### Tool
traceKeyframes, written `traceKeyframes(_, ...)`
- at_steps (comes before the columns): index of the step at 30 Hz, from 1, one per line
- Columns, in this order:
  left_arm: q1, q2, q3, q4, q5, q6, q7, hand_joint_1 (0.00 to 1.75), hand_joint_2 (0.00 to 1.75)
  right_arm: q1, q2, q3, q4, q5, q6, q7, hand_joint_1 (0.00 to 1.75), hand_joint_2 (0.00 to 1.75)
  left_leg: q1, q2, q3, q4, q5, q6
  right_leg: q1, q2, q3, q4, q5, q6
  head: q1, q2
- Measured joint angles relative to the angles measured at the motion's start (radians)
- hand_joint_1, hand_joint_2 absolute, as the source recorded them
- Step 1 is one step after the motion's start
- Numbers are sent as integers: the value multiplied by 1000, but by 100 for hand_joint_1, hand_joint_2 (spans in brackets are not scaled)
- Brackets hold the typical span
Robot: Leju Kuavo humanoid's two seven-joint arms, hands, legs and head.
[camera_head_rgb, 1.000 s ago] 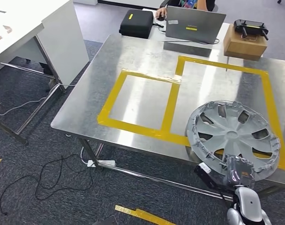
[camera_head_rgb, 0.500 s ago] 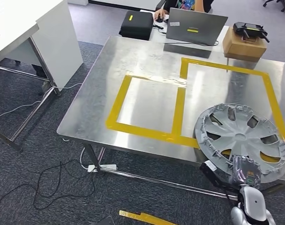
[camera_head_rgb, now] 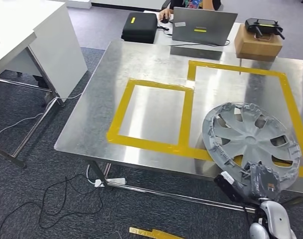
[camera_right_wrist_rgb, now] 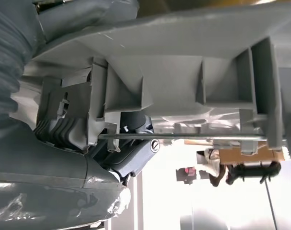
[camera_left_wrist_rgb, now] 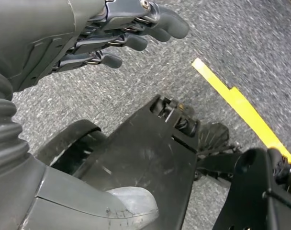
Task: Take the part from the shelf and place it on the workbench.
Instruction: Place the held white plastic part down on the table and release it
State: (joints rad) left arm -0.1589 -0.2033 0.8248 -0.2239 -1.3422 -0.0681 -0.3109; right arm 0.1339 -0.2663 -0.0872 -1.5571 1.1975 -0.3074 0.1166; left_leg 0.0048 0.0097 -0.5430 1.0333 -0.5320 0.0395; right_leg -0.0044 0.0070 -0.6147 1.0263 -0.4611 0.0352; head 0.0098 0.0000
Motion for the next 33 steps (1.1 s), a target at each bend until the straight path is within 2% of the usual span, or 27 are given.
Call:
traceKeyframes(1, 0, 1, 0, 0, 0, 0, 0, 0, 175, -10, 0, -2, -4, -2, 0, 1, 175, 175, 0, -1, 6, -6, -3, 8, 0, 0, 3, -1, -1, 3, -2, 0)
traceKeyframes(2, -1, 1, 0, 0, 1, 1, 0, 0, 175, -18, 0, -4, -8, -5, 0, 2, 175, 175, 1, -3, 9, -10, 2, 2, 2, -1, 5, -1, -2, -3, -3, 0)
traceKeyframes(4, -1, 3, 0, 0, 1, 2, 0, 0, 175, -25, 0, -6, -14, -11, -1, 1, 175, 175, 2, -6, 14, -18, 5, -17, 2, -5, 8, -2, -4, -7, -2, 0)
traceKeyframes(5, 0, 4, 0, 0, 2, 3, 0, 0, 175, -27, 0, -6, -17, -15, -1, -1, 175, 175, 2, -7, 14, -21, 7, -20, 2, -6, 8, -2, -5, -8, -3, 0)
traceKeyframes(16, 5, 10, 0, 0, 13, 7, -2, 0, 175, -26, -6, -57, -42, -105, -9, -20, 175, 175, 2, -13, 17, -28, 10, -33, 3, -10, 8, -2, -9, -16, -2, 0)
traceKeyframes(24, 12, 17, -1, 0, 18, 5, -2, 0, 175, -22, -20, -157, -36, -160, -4, -63, 175, 175, 1, -13, 16, -28, 8, -35, 1, -11, 9, -3, -10, -15, -2, 0)
traceKeyframes(33, 11, 35, -19, 0, 15, -3, 0, 0, 175, -91, -52, -165, 64, -107, 14, -88, 175, 175, 1, -13, 17, -28, 8, -35, 0, -11, 10, -4, -9, -15, -2, 0)
